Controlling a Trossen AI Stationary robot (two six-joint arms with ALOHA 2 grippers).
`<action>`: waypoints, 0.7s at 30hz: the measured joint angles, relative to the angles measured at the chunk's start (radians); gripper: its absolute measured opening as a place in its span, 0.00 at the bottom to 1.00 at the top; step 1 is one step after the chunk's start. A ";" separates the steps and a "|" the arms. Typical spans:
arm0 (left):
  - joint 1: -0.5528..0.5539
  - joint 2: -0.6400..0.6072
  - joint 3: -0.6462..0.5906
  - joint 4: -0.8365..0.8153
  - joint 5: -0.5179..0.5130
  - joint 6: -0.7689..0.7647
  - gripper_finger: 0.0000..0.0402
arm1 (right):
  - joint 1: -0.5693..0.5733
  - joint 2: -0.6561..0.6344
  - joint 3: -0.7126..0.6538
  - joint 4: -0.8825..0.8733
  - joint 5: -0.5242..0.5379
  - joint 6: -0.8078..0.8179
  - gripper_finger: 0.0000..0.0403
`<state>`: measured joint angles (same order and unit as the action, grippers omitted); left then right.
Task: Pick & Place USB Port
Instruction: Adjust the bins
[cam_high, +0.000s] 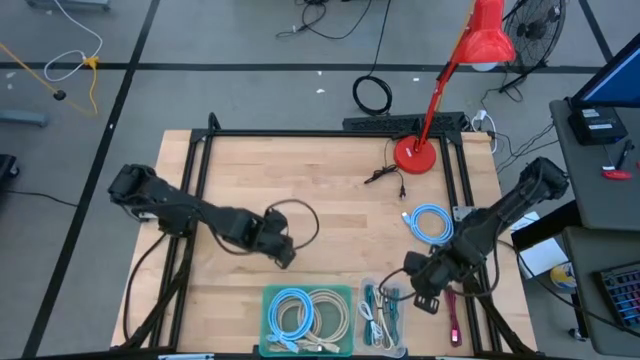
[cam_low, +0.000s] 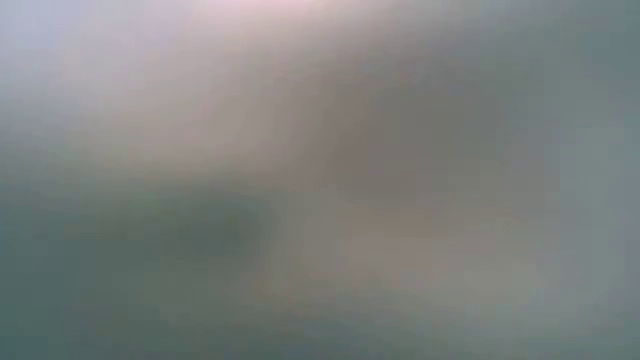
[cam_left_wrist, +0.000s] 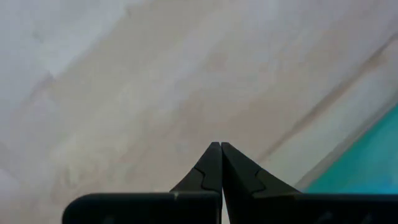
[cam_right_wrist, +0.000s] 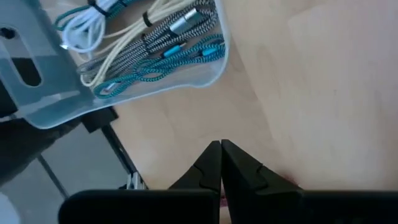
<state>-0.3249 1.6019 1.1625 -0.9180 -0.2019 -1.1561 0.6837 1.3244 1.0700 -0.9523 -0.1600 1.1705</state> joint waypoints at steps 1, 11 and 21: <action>0.011 -0.020 0.000 0.002 -0.014 0.003 0.00 | 0.010 0.000 -0.016 0.018 0.000 0.017 0.00; 0.046 -0.195 0.000 0.052 -0.158 0.004 0.00 | 0.052 0.001 -0.225 0.243 0.033 0.128 0.00; 0.028 -0.227 0.000 0.052 -0.188 -0.008 0.00 | 0.027 0.005 -0.311 0.443 0.058 0.142 0.00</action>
<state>-0.2970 1.3754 1.1629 -0.8660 -0.3901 -1.1646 0.7110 1.3293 0.7586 -0.5096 -0.1017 1.3120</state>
